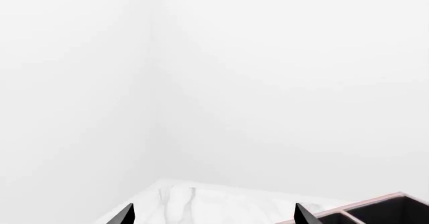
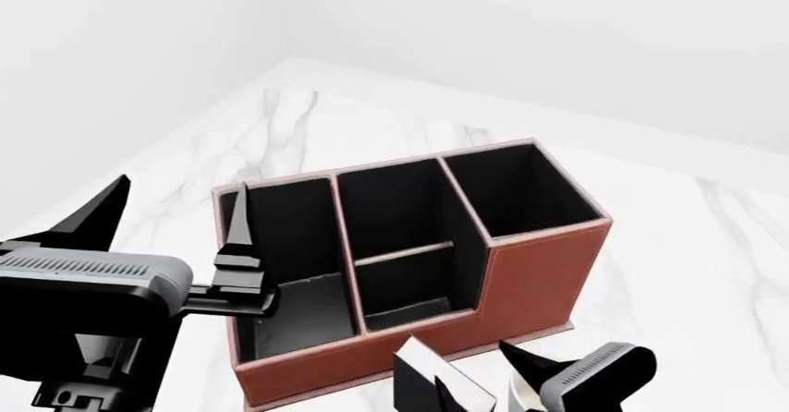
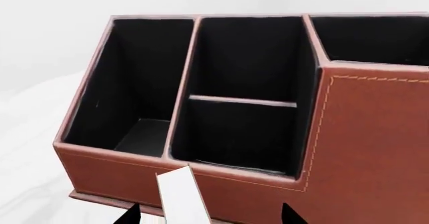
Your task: Pick up the book and place it in the right compartment of the caddy.
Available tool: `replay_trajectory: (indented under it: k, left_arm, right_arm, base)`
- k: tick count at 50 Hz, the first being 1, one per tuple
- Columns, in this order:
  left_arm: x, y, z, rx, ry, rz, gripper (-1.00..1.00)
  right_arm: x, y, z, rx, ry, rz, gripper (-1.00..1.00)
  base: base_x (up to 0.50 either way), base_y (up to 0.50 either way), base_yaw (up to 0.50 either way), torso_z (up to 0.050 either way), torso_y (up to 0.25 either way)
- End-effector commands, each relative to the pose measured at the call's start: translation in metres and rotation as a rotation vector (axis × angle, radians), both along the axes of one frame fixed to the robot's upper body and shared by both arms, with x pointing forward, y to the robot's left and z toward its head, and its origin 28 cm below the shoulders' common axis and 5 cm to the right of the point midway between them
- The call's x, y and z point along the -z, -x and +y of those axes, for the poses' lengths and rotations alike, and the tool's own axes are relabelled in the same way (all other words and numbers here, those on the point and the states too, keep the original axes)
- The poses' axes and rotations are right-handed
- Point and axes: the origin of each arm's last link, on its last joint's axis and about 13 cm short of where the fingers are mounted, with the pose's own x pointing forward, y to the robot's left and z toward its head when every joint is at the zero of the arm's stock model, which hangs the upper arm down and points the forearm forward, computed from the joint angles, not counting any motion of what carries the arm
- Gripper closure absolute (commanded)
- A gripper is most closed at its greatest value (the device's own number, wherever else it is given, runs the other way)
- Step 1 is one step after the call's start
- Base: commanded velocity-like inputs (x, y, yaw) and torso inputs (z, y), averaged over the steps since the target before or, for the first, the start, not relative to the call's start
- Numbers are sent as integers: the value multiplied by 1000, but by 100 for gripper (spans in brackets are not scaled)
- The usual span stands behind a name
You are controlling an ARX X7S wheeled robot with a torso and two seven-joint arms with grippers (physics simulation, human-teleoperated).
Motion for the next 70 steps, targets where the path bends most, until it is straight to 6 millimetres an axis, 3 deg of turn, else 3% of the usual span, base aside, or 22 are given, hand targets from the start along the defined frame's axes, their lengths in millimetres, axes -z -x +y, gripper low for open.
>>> replay_trajectory:
  k: [1,70]
  left_arm:
    - [0,0,0,1,-1,0,-100]
    - [1,0,0,-2,-2,6,-100]
  right_arm:
    - [7,-1,-2,12,7,21,-100]
    - [33,7,3,-16,34,118,-100]
  base:
    - [0,0,0,0,0]
    - [0,0,0,0,0]
